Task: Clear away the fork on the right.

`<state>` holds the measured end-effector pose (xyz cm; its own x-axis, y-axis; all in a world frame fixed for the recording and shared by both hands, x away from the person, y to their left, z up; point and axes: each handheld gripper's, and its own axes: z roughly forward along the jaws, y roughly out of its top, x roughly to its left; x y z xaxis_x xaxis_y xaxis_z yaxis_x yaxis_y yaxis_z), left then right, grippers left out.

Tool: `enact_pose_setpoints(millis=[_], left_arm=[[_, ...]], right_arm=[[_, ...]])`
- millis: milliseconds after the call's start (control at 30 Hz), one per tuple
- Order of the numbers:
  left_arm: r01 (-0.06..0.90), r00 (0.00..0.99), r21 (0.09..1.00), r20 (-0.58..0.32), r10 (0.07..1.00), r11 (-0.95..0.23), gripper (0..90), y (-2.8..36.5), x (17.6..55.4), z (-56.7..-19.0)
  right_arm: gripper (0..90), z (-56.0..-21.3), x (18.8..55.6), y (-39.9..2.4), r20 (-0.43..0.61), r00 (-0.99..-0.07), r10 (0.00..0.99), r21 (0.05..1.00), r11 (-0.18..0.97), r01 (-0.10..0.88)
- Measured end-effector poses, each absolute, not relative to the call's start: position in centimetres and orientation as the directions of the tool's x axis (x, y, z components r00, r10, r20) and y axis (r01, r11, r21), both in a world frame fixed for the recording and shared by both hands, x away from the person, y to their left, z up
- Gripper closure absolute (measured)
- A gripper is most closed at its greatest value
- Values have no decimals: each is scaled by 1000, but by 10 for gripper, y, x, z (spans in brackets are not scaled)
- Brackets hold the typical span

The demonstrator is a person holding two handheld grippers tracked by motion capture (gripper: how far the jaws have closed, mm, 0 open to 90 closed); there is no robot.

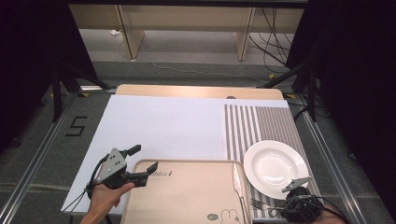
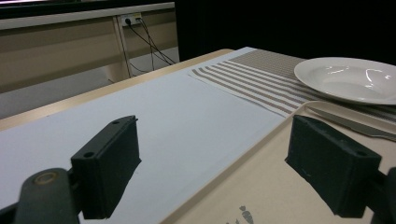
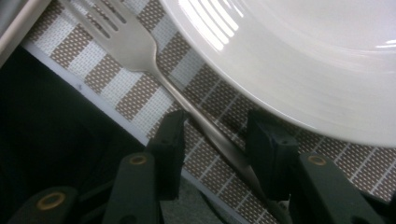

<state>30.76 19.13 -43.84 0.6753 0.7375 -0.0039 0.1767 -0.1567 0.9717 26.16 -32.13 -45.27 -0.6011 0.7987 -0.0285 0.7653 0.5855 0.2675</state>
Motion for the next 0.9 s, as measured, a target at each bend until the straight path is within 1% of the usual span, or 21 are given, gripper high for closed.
enact_pose_setpoints(millis=[67, 133, 167, 200, 233, 300, 400, 500, 567, 633, 667, 733, 767, 833, 867, 900], left_arm=[[177, 675, 971, -3, 738, -158, 163, 191, 308, -438], [177, 675, 971, -2, 738, -158, 163, 191, 308, -438], [176, 675, 971, -2, 738, -159, 163, 191, 308, -438], [176, 675, 972, -2, 738, -158, 163, 191, 308, -438], [176, 675, 972, -2, 738, -158, 163, 191, 308, -438], [176, 675, 972, -2, 737, -158, 163, 191, 308, -438], [175, 675, 972, -2, 738, -158, 163, 191, 308, -438], [175, 675, 972, 0, 738, -160, 163, 191, 308, -438], [174, 676, 971, 1, 737, -161, 163, 191, 308, -438], [174, 677, 971, 2, 736, -163, 163, 191, 308, -438], [174, 677, 971, 2, 736, -163, 163, 191, 308, -438], [174, 676, 972, 1, 737, -161, 163, 191, 308, -438], [175, 675, 972, 0, 738, -159, 163, 191, 308, -438], [174, 676, 972, 1, 737, -161, 163, 191, 308, -438], [174, 676, 972, 1, 737, -161, 163, 191, 308, -438], [174, 676, 972, 1, 737, -161, 163, 191, 308, -438]], right_arm=[[607, -451, 260, -319, -17, -589, 808, 247, 575, 780], [633, -451, 260, -317, -18, -601, 799, 245, 587, 772], [642, -452, 262, -318, -32, -631, 775, 259, 616, 744], [658, -451, 260, -316, -19, -622, 783, 238, 608, 758], [674, -452, 262, -316, -33, -649, 760, 249, 635, 731], [688, -451, 261, -314, -24, -648, 761, 230, 635, 737], [722, -452, 263, -315, -29, -673, 739, 238, 659, 713], [723, -451, 263, -312, -17, -665, 747, 216, 652, 727], [727, -452, 265, -313, -38, -691, 722, 224, 680, 698], [743, -451, 266, -310, -25, -687, 726, 206, 677, 707], [745, -452, 268, -311, -28, -704, 709, 206, 694, 690], [749, -451, 268, -310, -23, -699, 714, 187, 690, 699], [764, -451, 270, -310, -29, -710, 704, 188, 701, 688], [767, -451, 270, -310, -25, -710, 704, 181, 702, 689], [769, -450, 269, -308, -18, -696, 718, 170, 688, 705], [783, -451, 270, -308, -23, -702, 712, 175, 694, 698]])
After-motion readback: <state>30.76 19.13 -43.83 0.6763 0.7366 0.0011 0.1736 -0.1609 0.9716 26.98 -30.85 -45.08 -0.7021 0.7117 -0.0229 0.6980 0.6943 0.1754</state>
